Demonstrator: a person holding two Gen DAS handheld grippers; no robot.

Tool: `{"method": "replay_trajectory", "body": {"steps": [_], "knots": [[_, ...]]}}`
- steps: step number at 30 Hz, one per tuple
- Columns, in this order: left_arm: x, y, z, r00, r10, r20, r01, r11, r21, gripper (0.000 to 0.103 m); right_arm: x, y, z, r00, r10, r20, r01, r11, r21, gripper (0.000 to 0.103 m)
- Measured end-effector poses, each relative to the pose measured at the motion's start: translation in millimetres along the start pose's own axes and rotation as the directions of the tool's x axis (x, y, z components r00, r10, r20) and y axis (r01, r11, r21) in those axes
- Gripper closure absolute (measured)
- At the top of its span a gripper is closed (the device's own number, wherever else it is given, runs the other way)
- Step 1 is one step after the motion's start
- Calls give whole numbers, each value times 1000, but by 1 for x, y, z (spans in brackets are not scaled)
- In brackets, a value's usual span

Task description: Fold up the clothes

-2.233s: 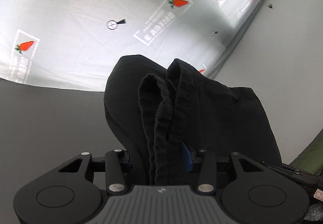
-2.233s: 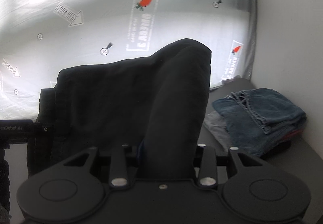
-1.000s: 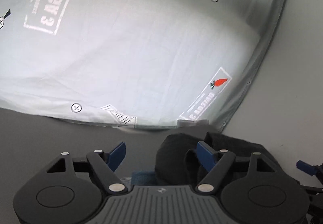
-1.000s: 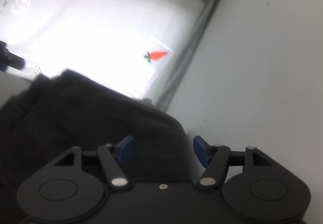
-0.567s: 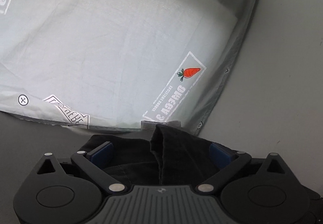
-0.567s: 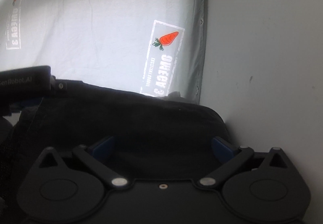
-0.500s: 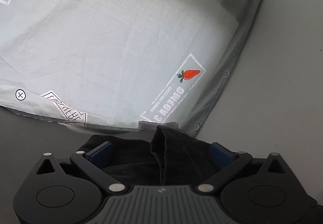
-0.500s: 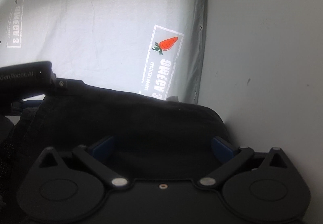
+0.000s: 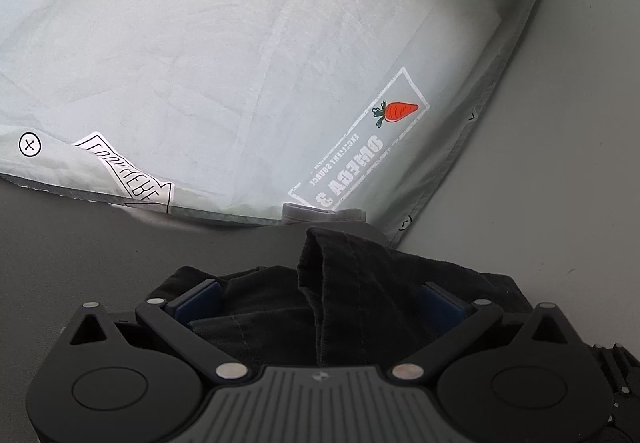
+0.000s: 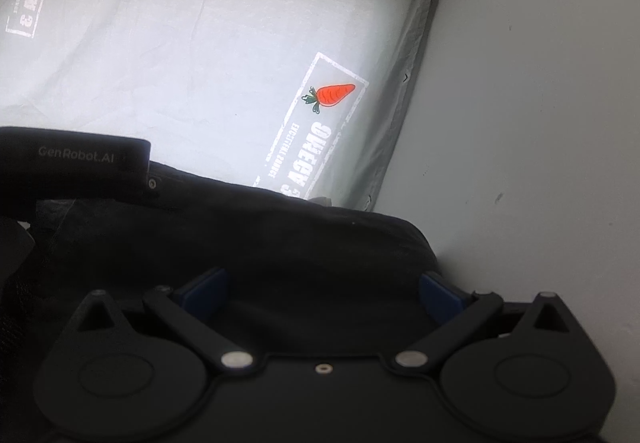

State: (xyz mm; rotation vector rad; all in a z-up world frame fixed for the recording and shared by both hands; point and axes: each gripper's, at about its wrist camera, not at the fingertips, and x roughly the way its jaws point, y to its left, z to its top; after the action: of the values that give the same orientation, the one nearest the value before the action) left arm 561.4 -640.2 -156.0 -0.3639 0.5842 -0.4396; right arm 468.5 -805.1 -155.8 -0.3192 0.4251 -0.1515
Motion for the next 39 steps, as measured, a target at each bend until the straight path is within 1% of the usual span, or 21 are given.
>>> {"method": "replay_trajectory", "body": {"steps": [2,3,4,5,6,8,10,11,12,13,15,16,18,20,22,25,26,29,32,34,39], "knots": [[-9,-14,7,998,62,-27,-59,994,96,0,-10,9,7,999,-43,-23,42,998,-52,0],[-20,-18,10,997,74,-27,-70,988,137,0,-19,15,14,997,-66,-49,62,995,-78,0],[-34,-19,12,998,59,-25,-55,986,156,0,-29,20,21,994,-79,-71,72,993,-92,0],[-57,-15,15,1000,21,-10,-19,989,150,0,-41,25,28,994,-72,-77,66,995,-77,1],[-77,-10,17,1000,-7,10,5,991,130,0,-56,29,34,995,-72,-62,70,997,-44,0],[-130,2,24,997,-51,64,47,997,64,0,-88,39,44,992,-126,-25,127,992,16,0],[-189,12,33,987,-66,143,51,993,104,0,-123,50,54,987,-157,8,156,985,77,0],[-219,17,38,980,-74,183,51,991,125,0,-143,55,59,988,-155,28,150,980,128,0],[-245,23,41,971,-60,231,28,989,142,0,-159,59,63,990,-136,45,126,976,177,0],[-277,31,43,955,-46,293,2,989,150,0,-175,63,67,993,-102,63,86,972,218,0],[-329,43,47,934,-11,358,-41,990,138,0,-203,76,76,995,-44,86,21,968,248,0],[-355,48,49,921,6,390,-62,989,131,0,-217,84,80,995,-23,99,-3,968,252,0],[-396,60,51,914,51,402,-103,988,111,0,-244,102,86,990,-4,138,-32,966,255,0],[-436,74,53,911,108,399,-147,987,70,0,-271,118,92,984,17,176,-66,959,275,0],[-469,85,54,905,176,387,-204,978,34,0,-299,134,98,980,56,193,-114,945,305,0],[-513,102,50,885,251,393,-272,962,-2,0,-338,156,101,973,102,209,-169,927,335,0],[-527,108,47,885,256,389,-277,961,-2,0,-354,165,100,969,110,222,-182,923,338,0],[-560,124,42,901,265,345,-300,952,53,0,-395,195,98,961,125,247,-208,915,345,0],[-593,139,29,898,295,328,-356,923,145,0,-436,232,94,961,106,256,-197,910,365,0],[-619,153,20,899,313,305,-378,908,182,0,-459,258,92,965,95,246,-184,910,372,0],[-677,194,-4,912,346,219,-387,904,184,0,-505,311,86,965,174,195,-240,886,397,0]]}}
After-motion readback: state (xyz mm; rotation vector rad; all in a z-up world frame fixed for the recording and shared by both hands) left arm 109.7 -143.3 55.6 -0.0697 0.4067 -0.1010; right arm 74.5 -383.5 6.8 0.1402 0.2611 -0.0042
